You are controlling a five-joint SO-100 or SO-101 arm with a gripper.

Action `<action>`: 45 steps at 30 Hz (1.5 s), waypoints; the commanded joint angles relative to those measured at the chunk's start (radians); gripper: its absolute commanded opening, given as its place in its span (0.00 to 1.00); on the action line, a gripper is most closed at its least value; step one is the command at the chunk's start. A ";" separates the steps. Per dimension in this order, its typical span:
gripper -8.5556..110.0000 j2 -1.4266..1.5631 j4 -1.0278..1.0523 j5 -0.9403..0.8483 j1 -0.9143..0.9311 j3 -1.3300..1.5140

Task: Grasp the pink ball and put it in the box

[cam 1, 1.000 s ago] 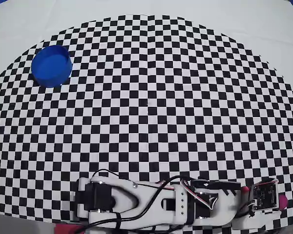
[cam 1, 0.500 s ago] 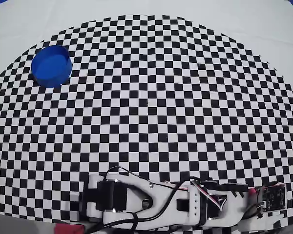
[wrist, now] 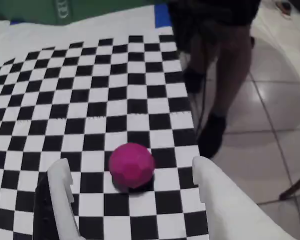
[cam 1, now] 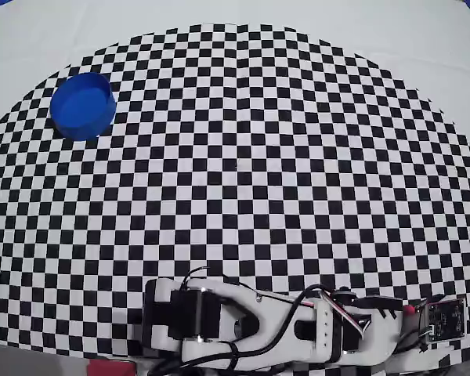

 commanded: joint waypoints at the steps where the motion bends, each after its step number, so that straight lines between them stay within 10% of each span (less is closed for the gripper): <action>1: 0.31 -0.014 -0.012 0.006 0.008 -0.051; 45: 0.31 -0.356 0.072 0.006 -0.015 -0.310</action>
